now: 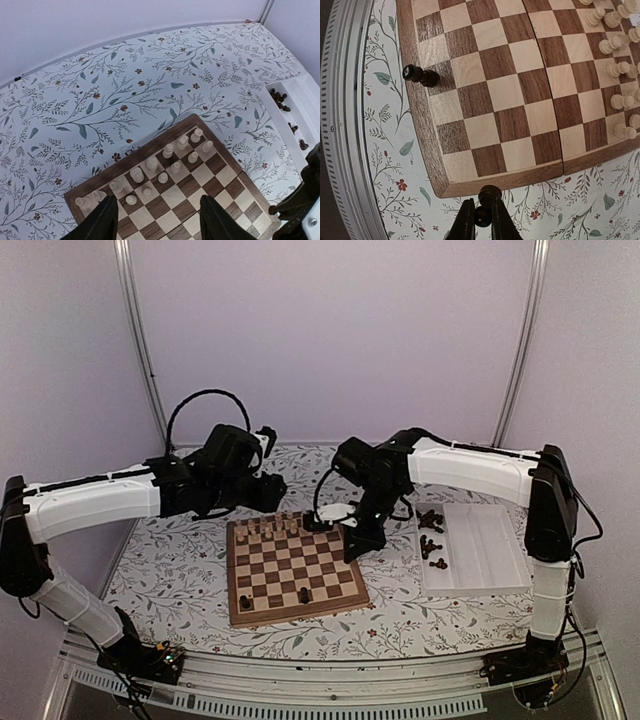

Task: Set up the chess pieces on the board
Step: Place the chess piece on the chessboard.

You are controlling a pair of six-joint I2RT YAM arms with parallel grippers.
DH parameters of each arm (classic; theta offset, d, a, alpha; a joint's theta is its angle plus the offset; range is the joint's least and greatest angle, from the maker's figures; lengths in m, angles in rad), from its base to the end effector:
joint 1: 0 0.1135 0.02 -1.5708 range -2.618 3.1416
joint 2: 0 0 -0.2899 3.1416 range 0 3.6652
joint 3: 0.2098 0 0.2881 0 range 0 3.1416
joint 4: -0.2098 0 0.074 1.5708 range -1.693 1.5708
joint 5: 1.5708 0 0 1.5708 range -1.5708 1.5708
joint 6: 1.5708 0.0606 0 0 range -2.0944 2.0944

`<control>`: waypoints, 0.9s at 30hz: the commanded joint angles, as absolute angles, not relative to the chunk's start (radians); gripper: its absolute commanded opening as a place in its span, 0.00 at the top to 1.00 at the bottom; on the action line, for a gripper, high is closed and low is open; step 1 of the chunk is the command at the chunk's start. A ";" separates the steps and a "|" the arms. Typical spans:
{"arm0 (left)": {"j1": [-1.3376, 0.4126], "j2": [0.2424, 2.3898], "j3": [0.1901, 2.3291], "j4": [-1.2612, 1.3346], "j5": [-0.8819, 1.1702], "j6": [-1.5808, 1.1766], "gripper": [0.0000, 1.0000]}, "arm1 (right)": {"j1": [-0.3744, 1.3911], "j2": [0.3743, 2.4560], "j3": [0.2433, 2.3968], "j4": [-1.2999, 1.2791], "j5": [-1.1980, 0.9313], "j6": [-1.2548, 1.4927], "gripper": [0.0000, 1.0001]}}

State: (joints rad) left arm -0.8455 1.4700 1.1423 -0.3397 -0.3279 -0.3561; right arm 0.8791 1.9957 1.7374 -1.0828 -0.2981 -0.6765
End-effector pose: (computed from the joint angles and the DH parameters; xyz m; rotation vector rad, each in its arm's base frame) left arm 0.2668 -0.2715 0.2867 0.3627 2.1836 -0.3040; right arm 0.2780 0.3636 0.2352 -2.0763 2.0363 0.4683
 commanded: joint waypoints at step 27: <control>-0.800 1.338 1.027 -0.307 -0.372 -0.343 0.42 | 0.937 2.200 1.812 -1.111 -0.240 -0.636 0.80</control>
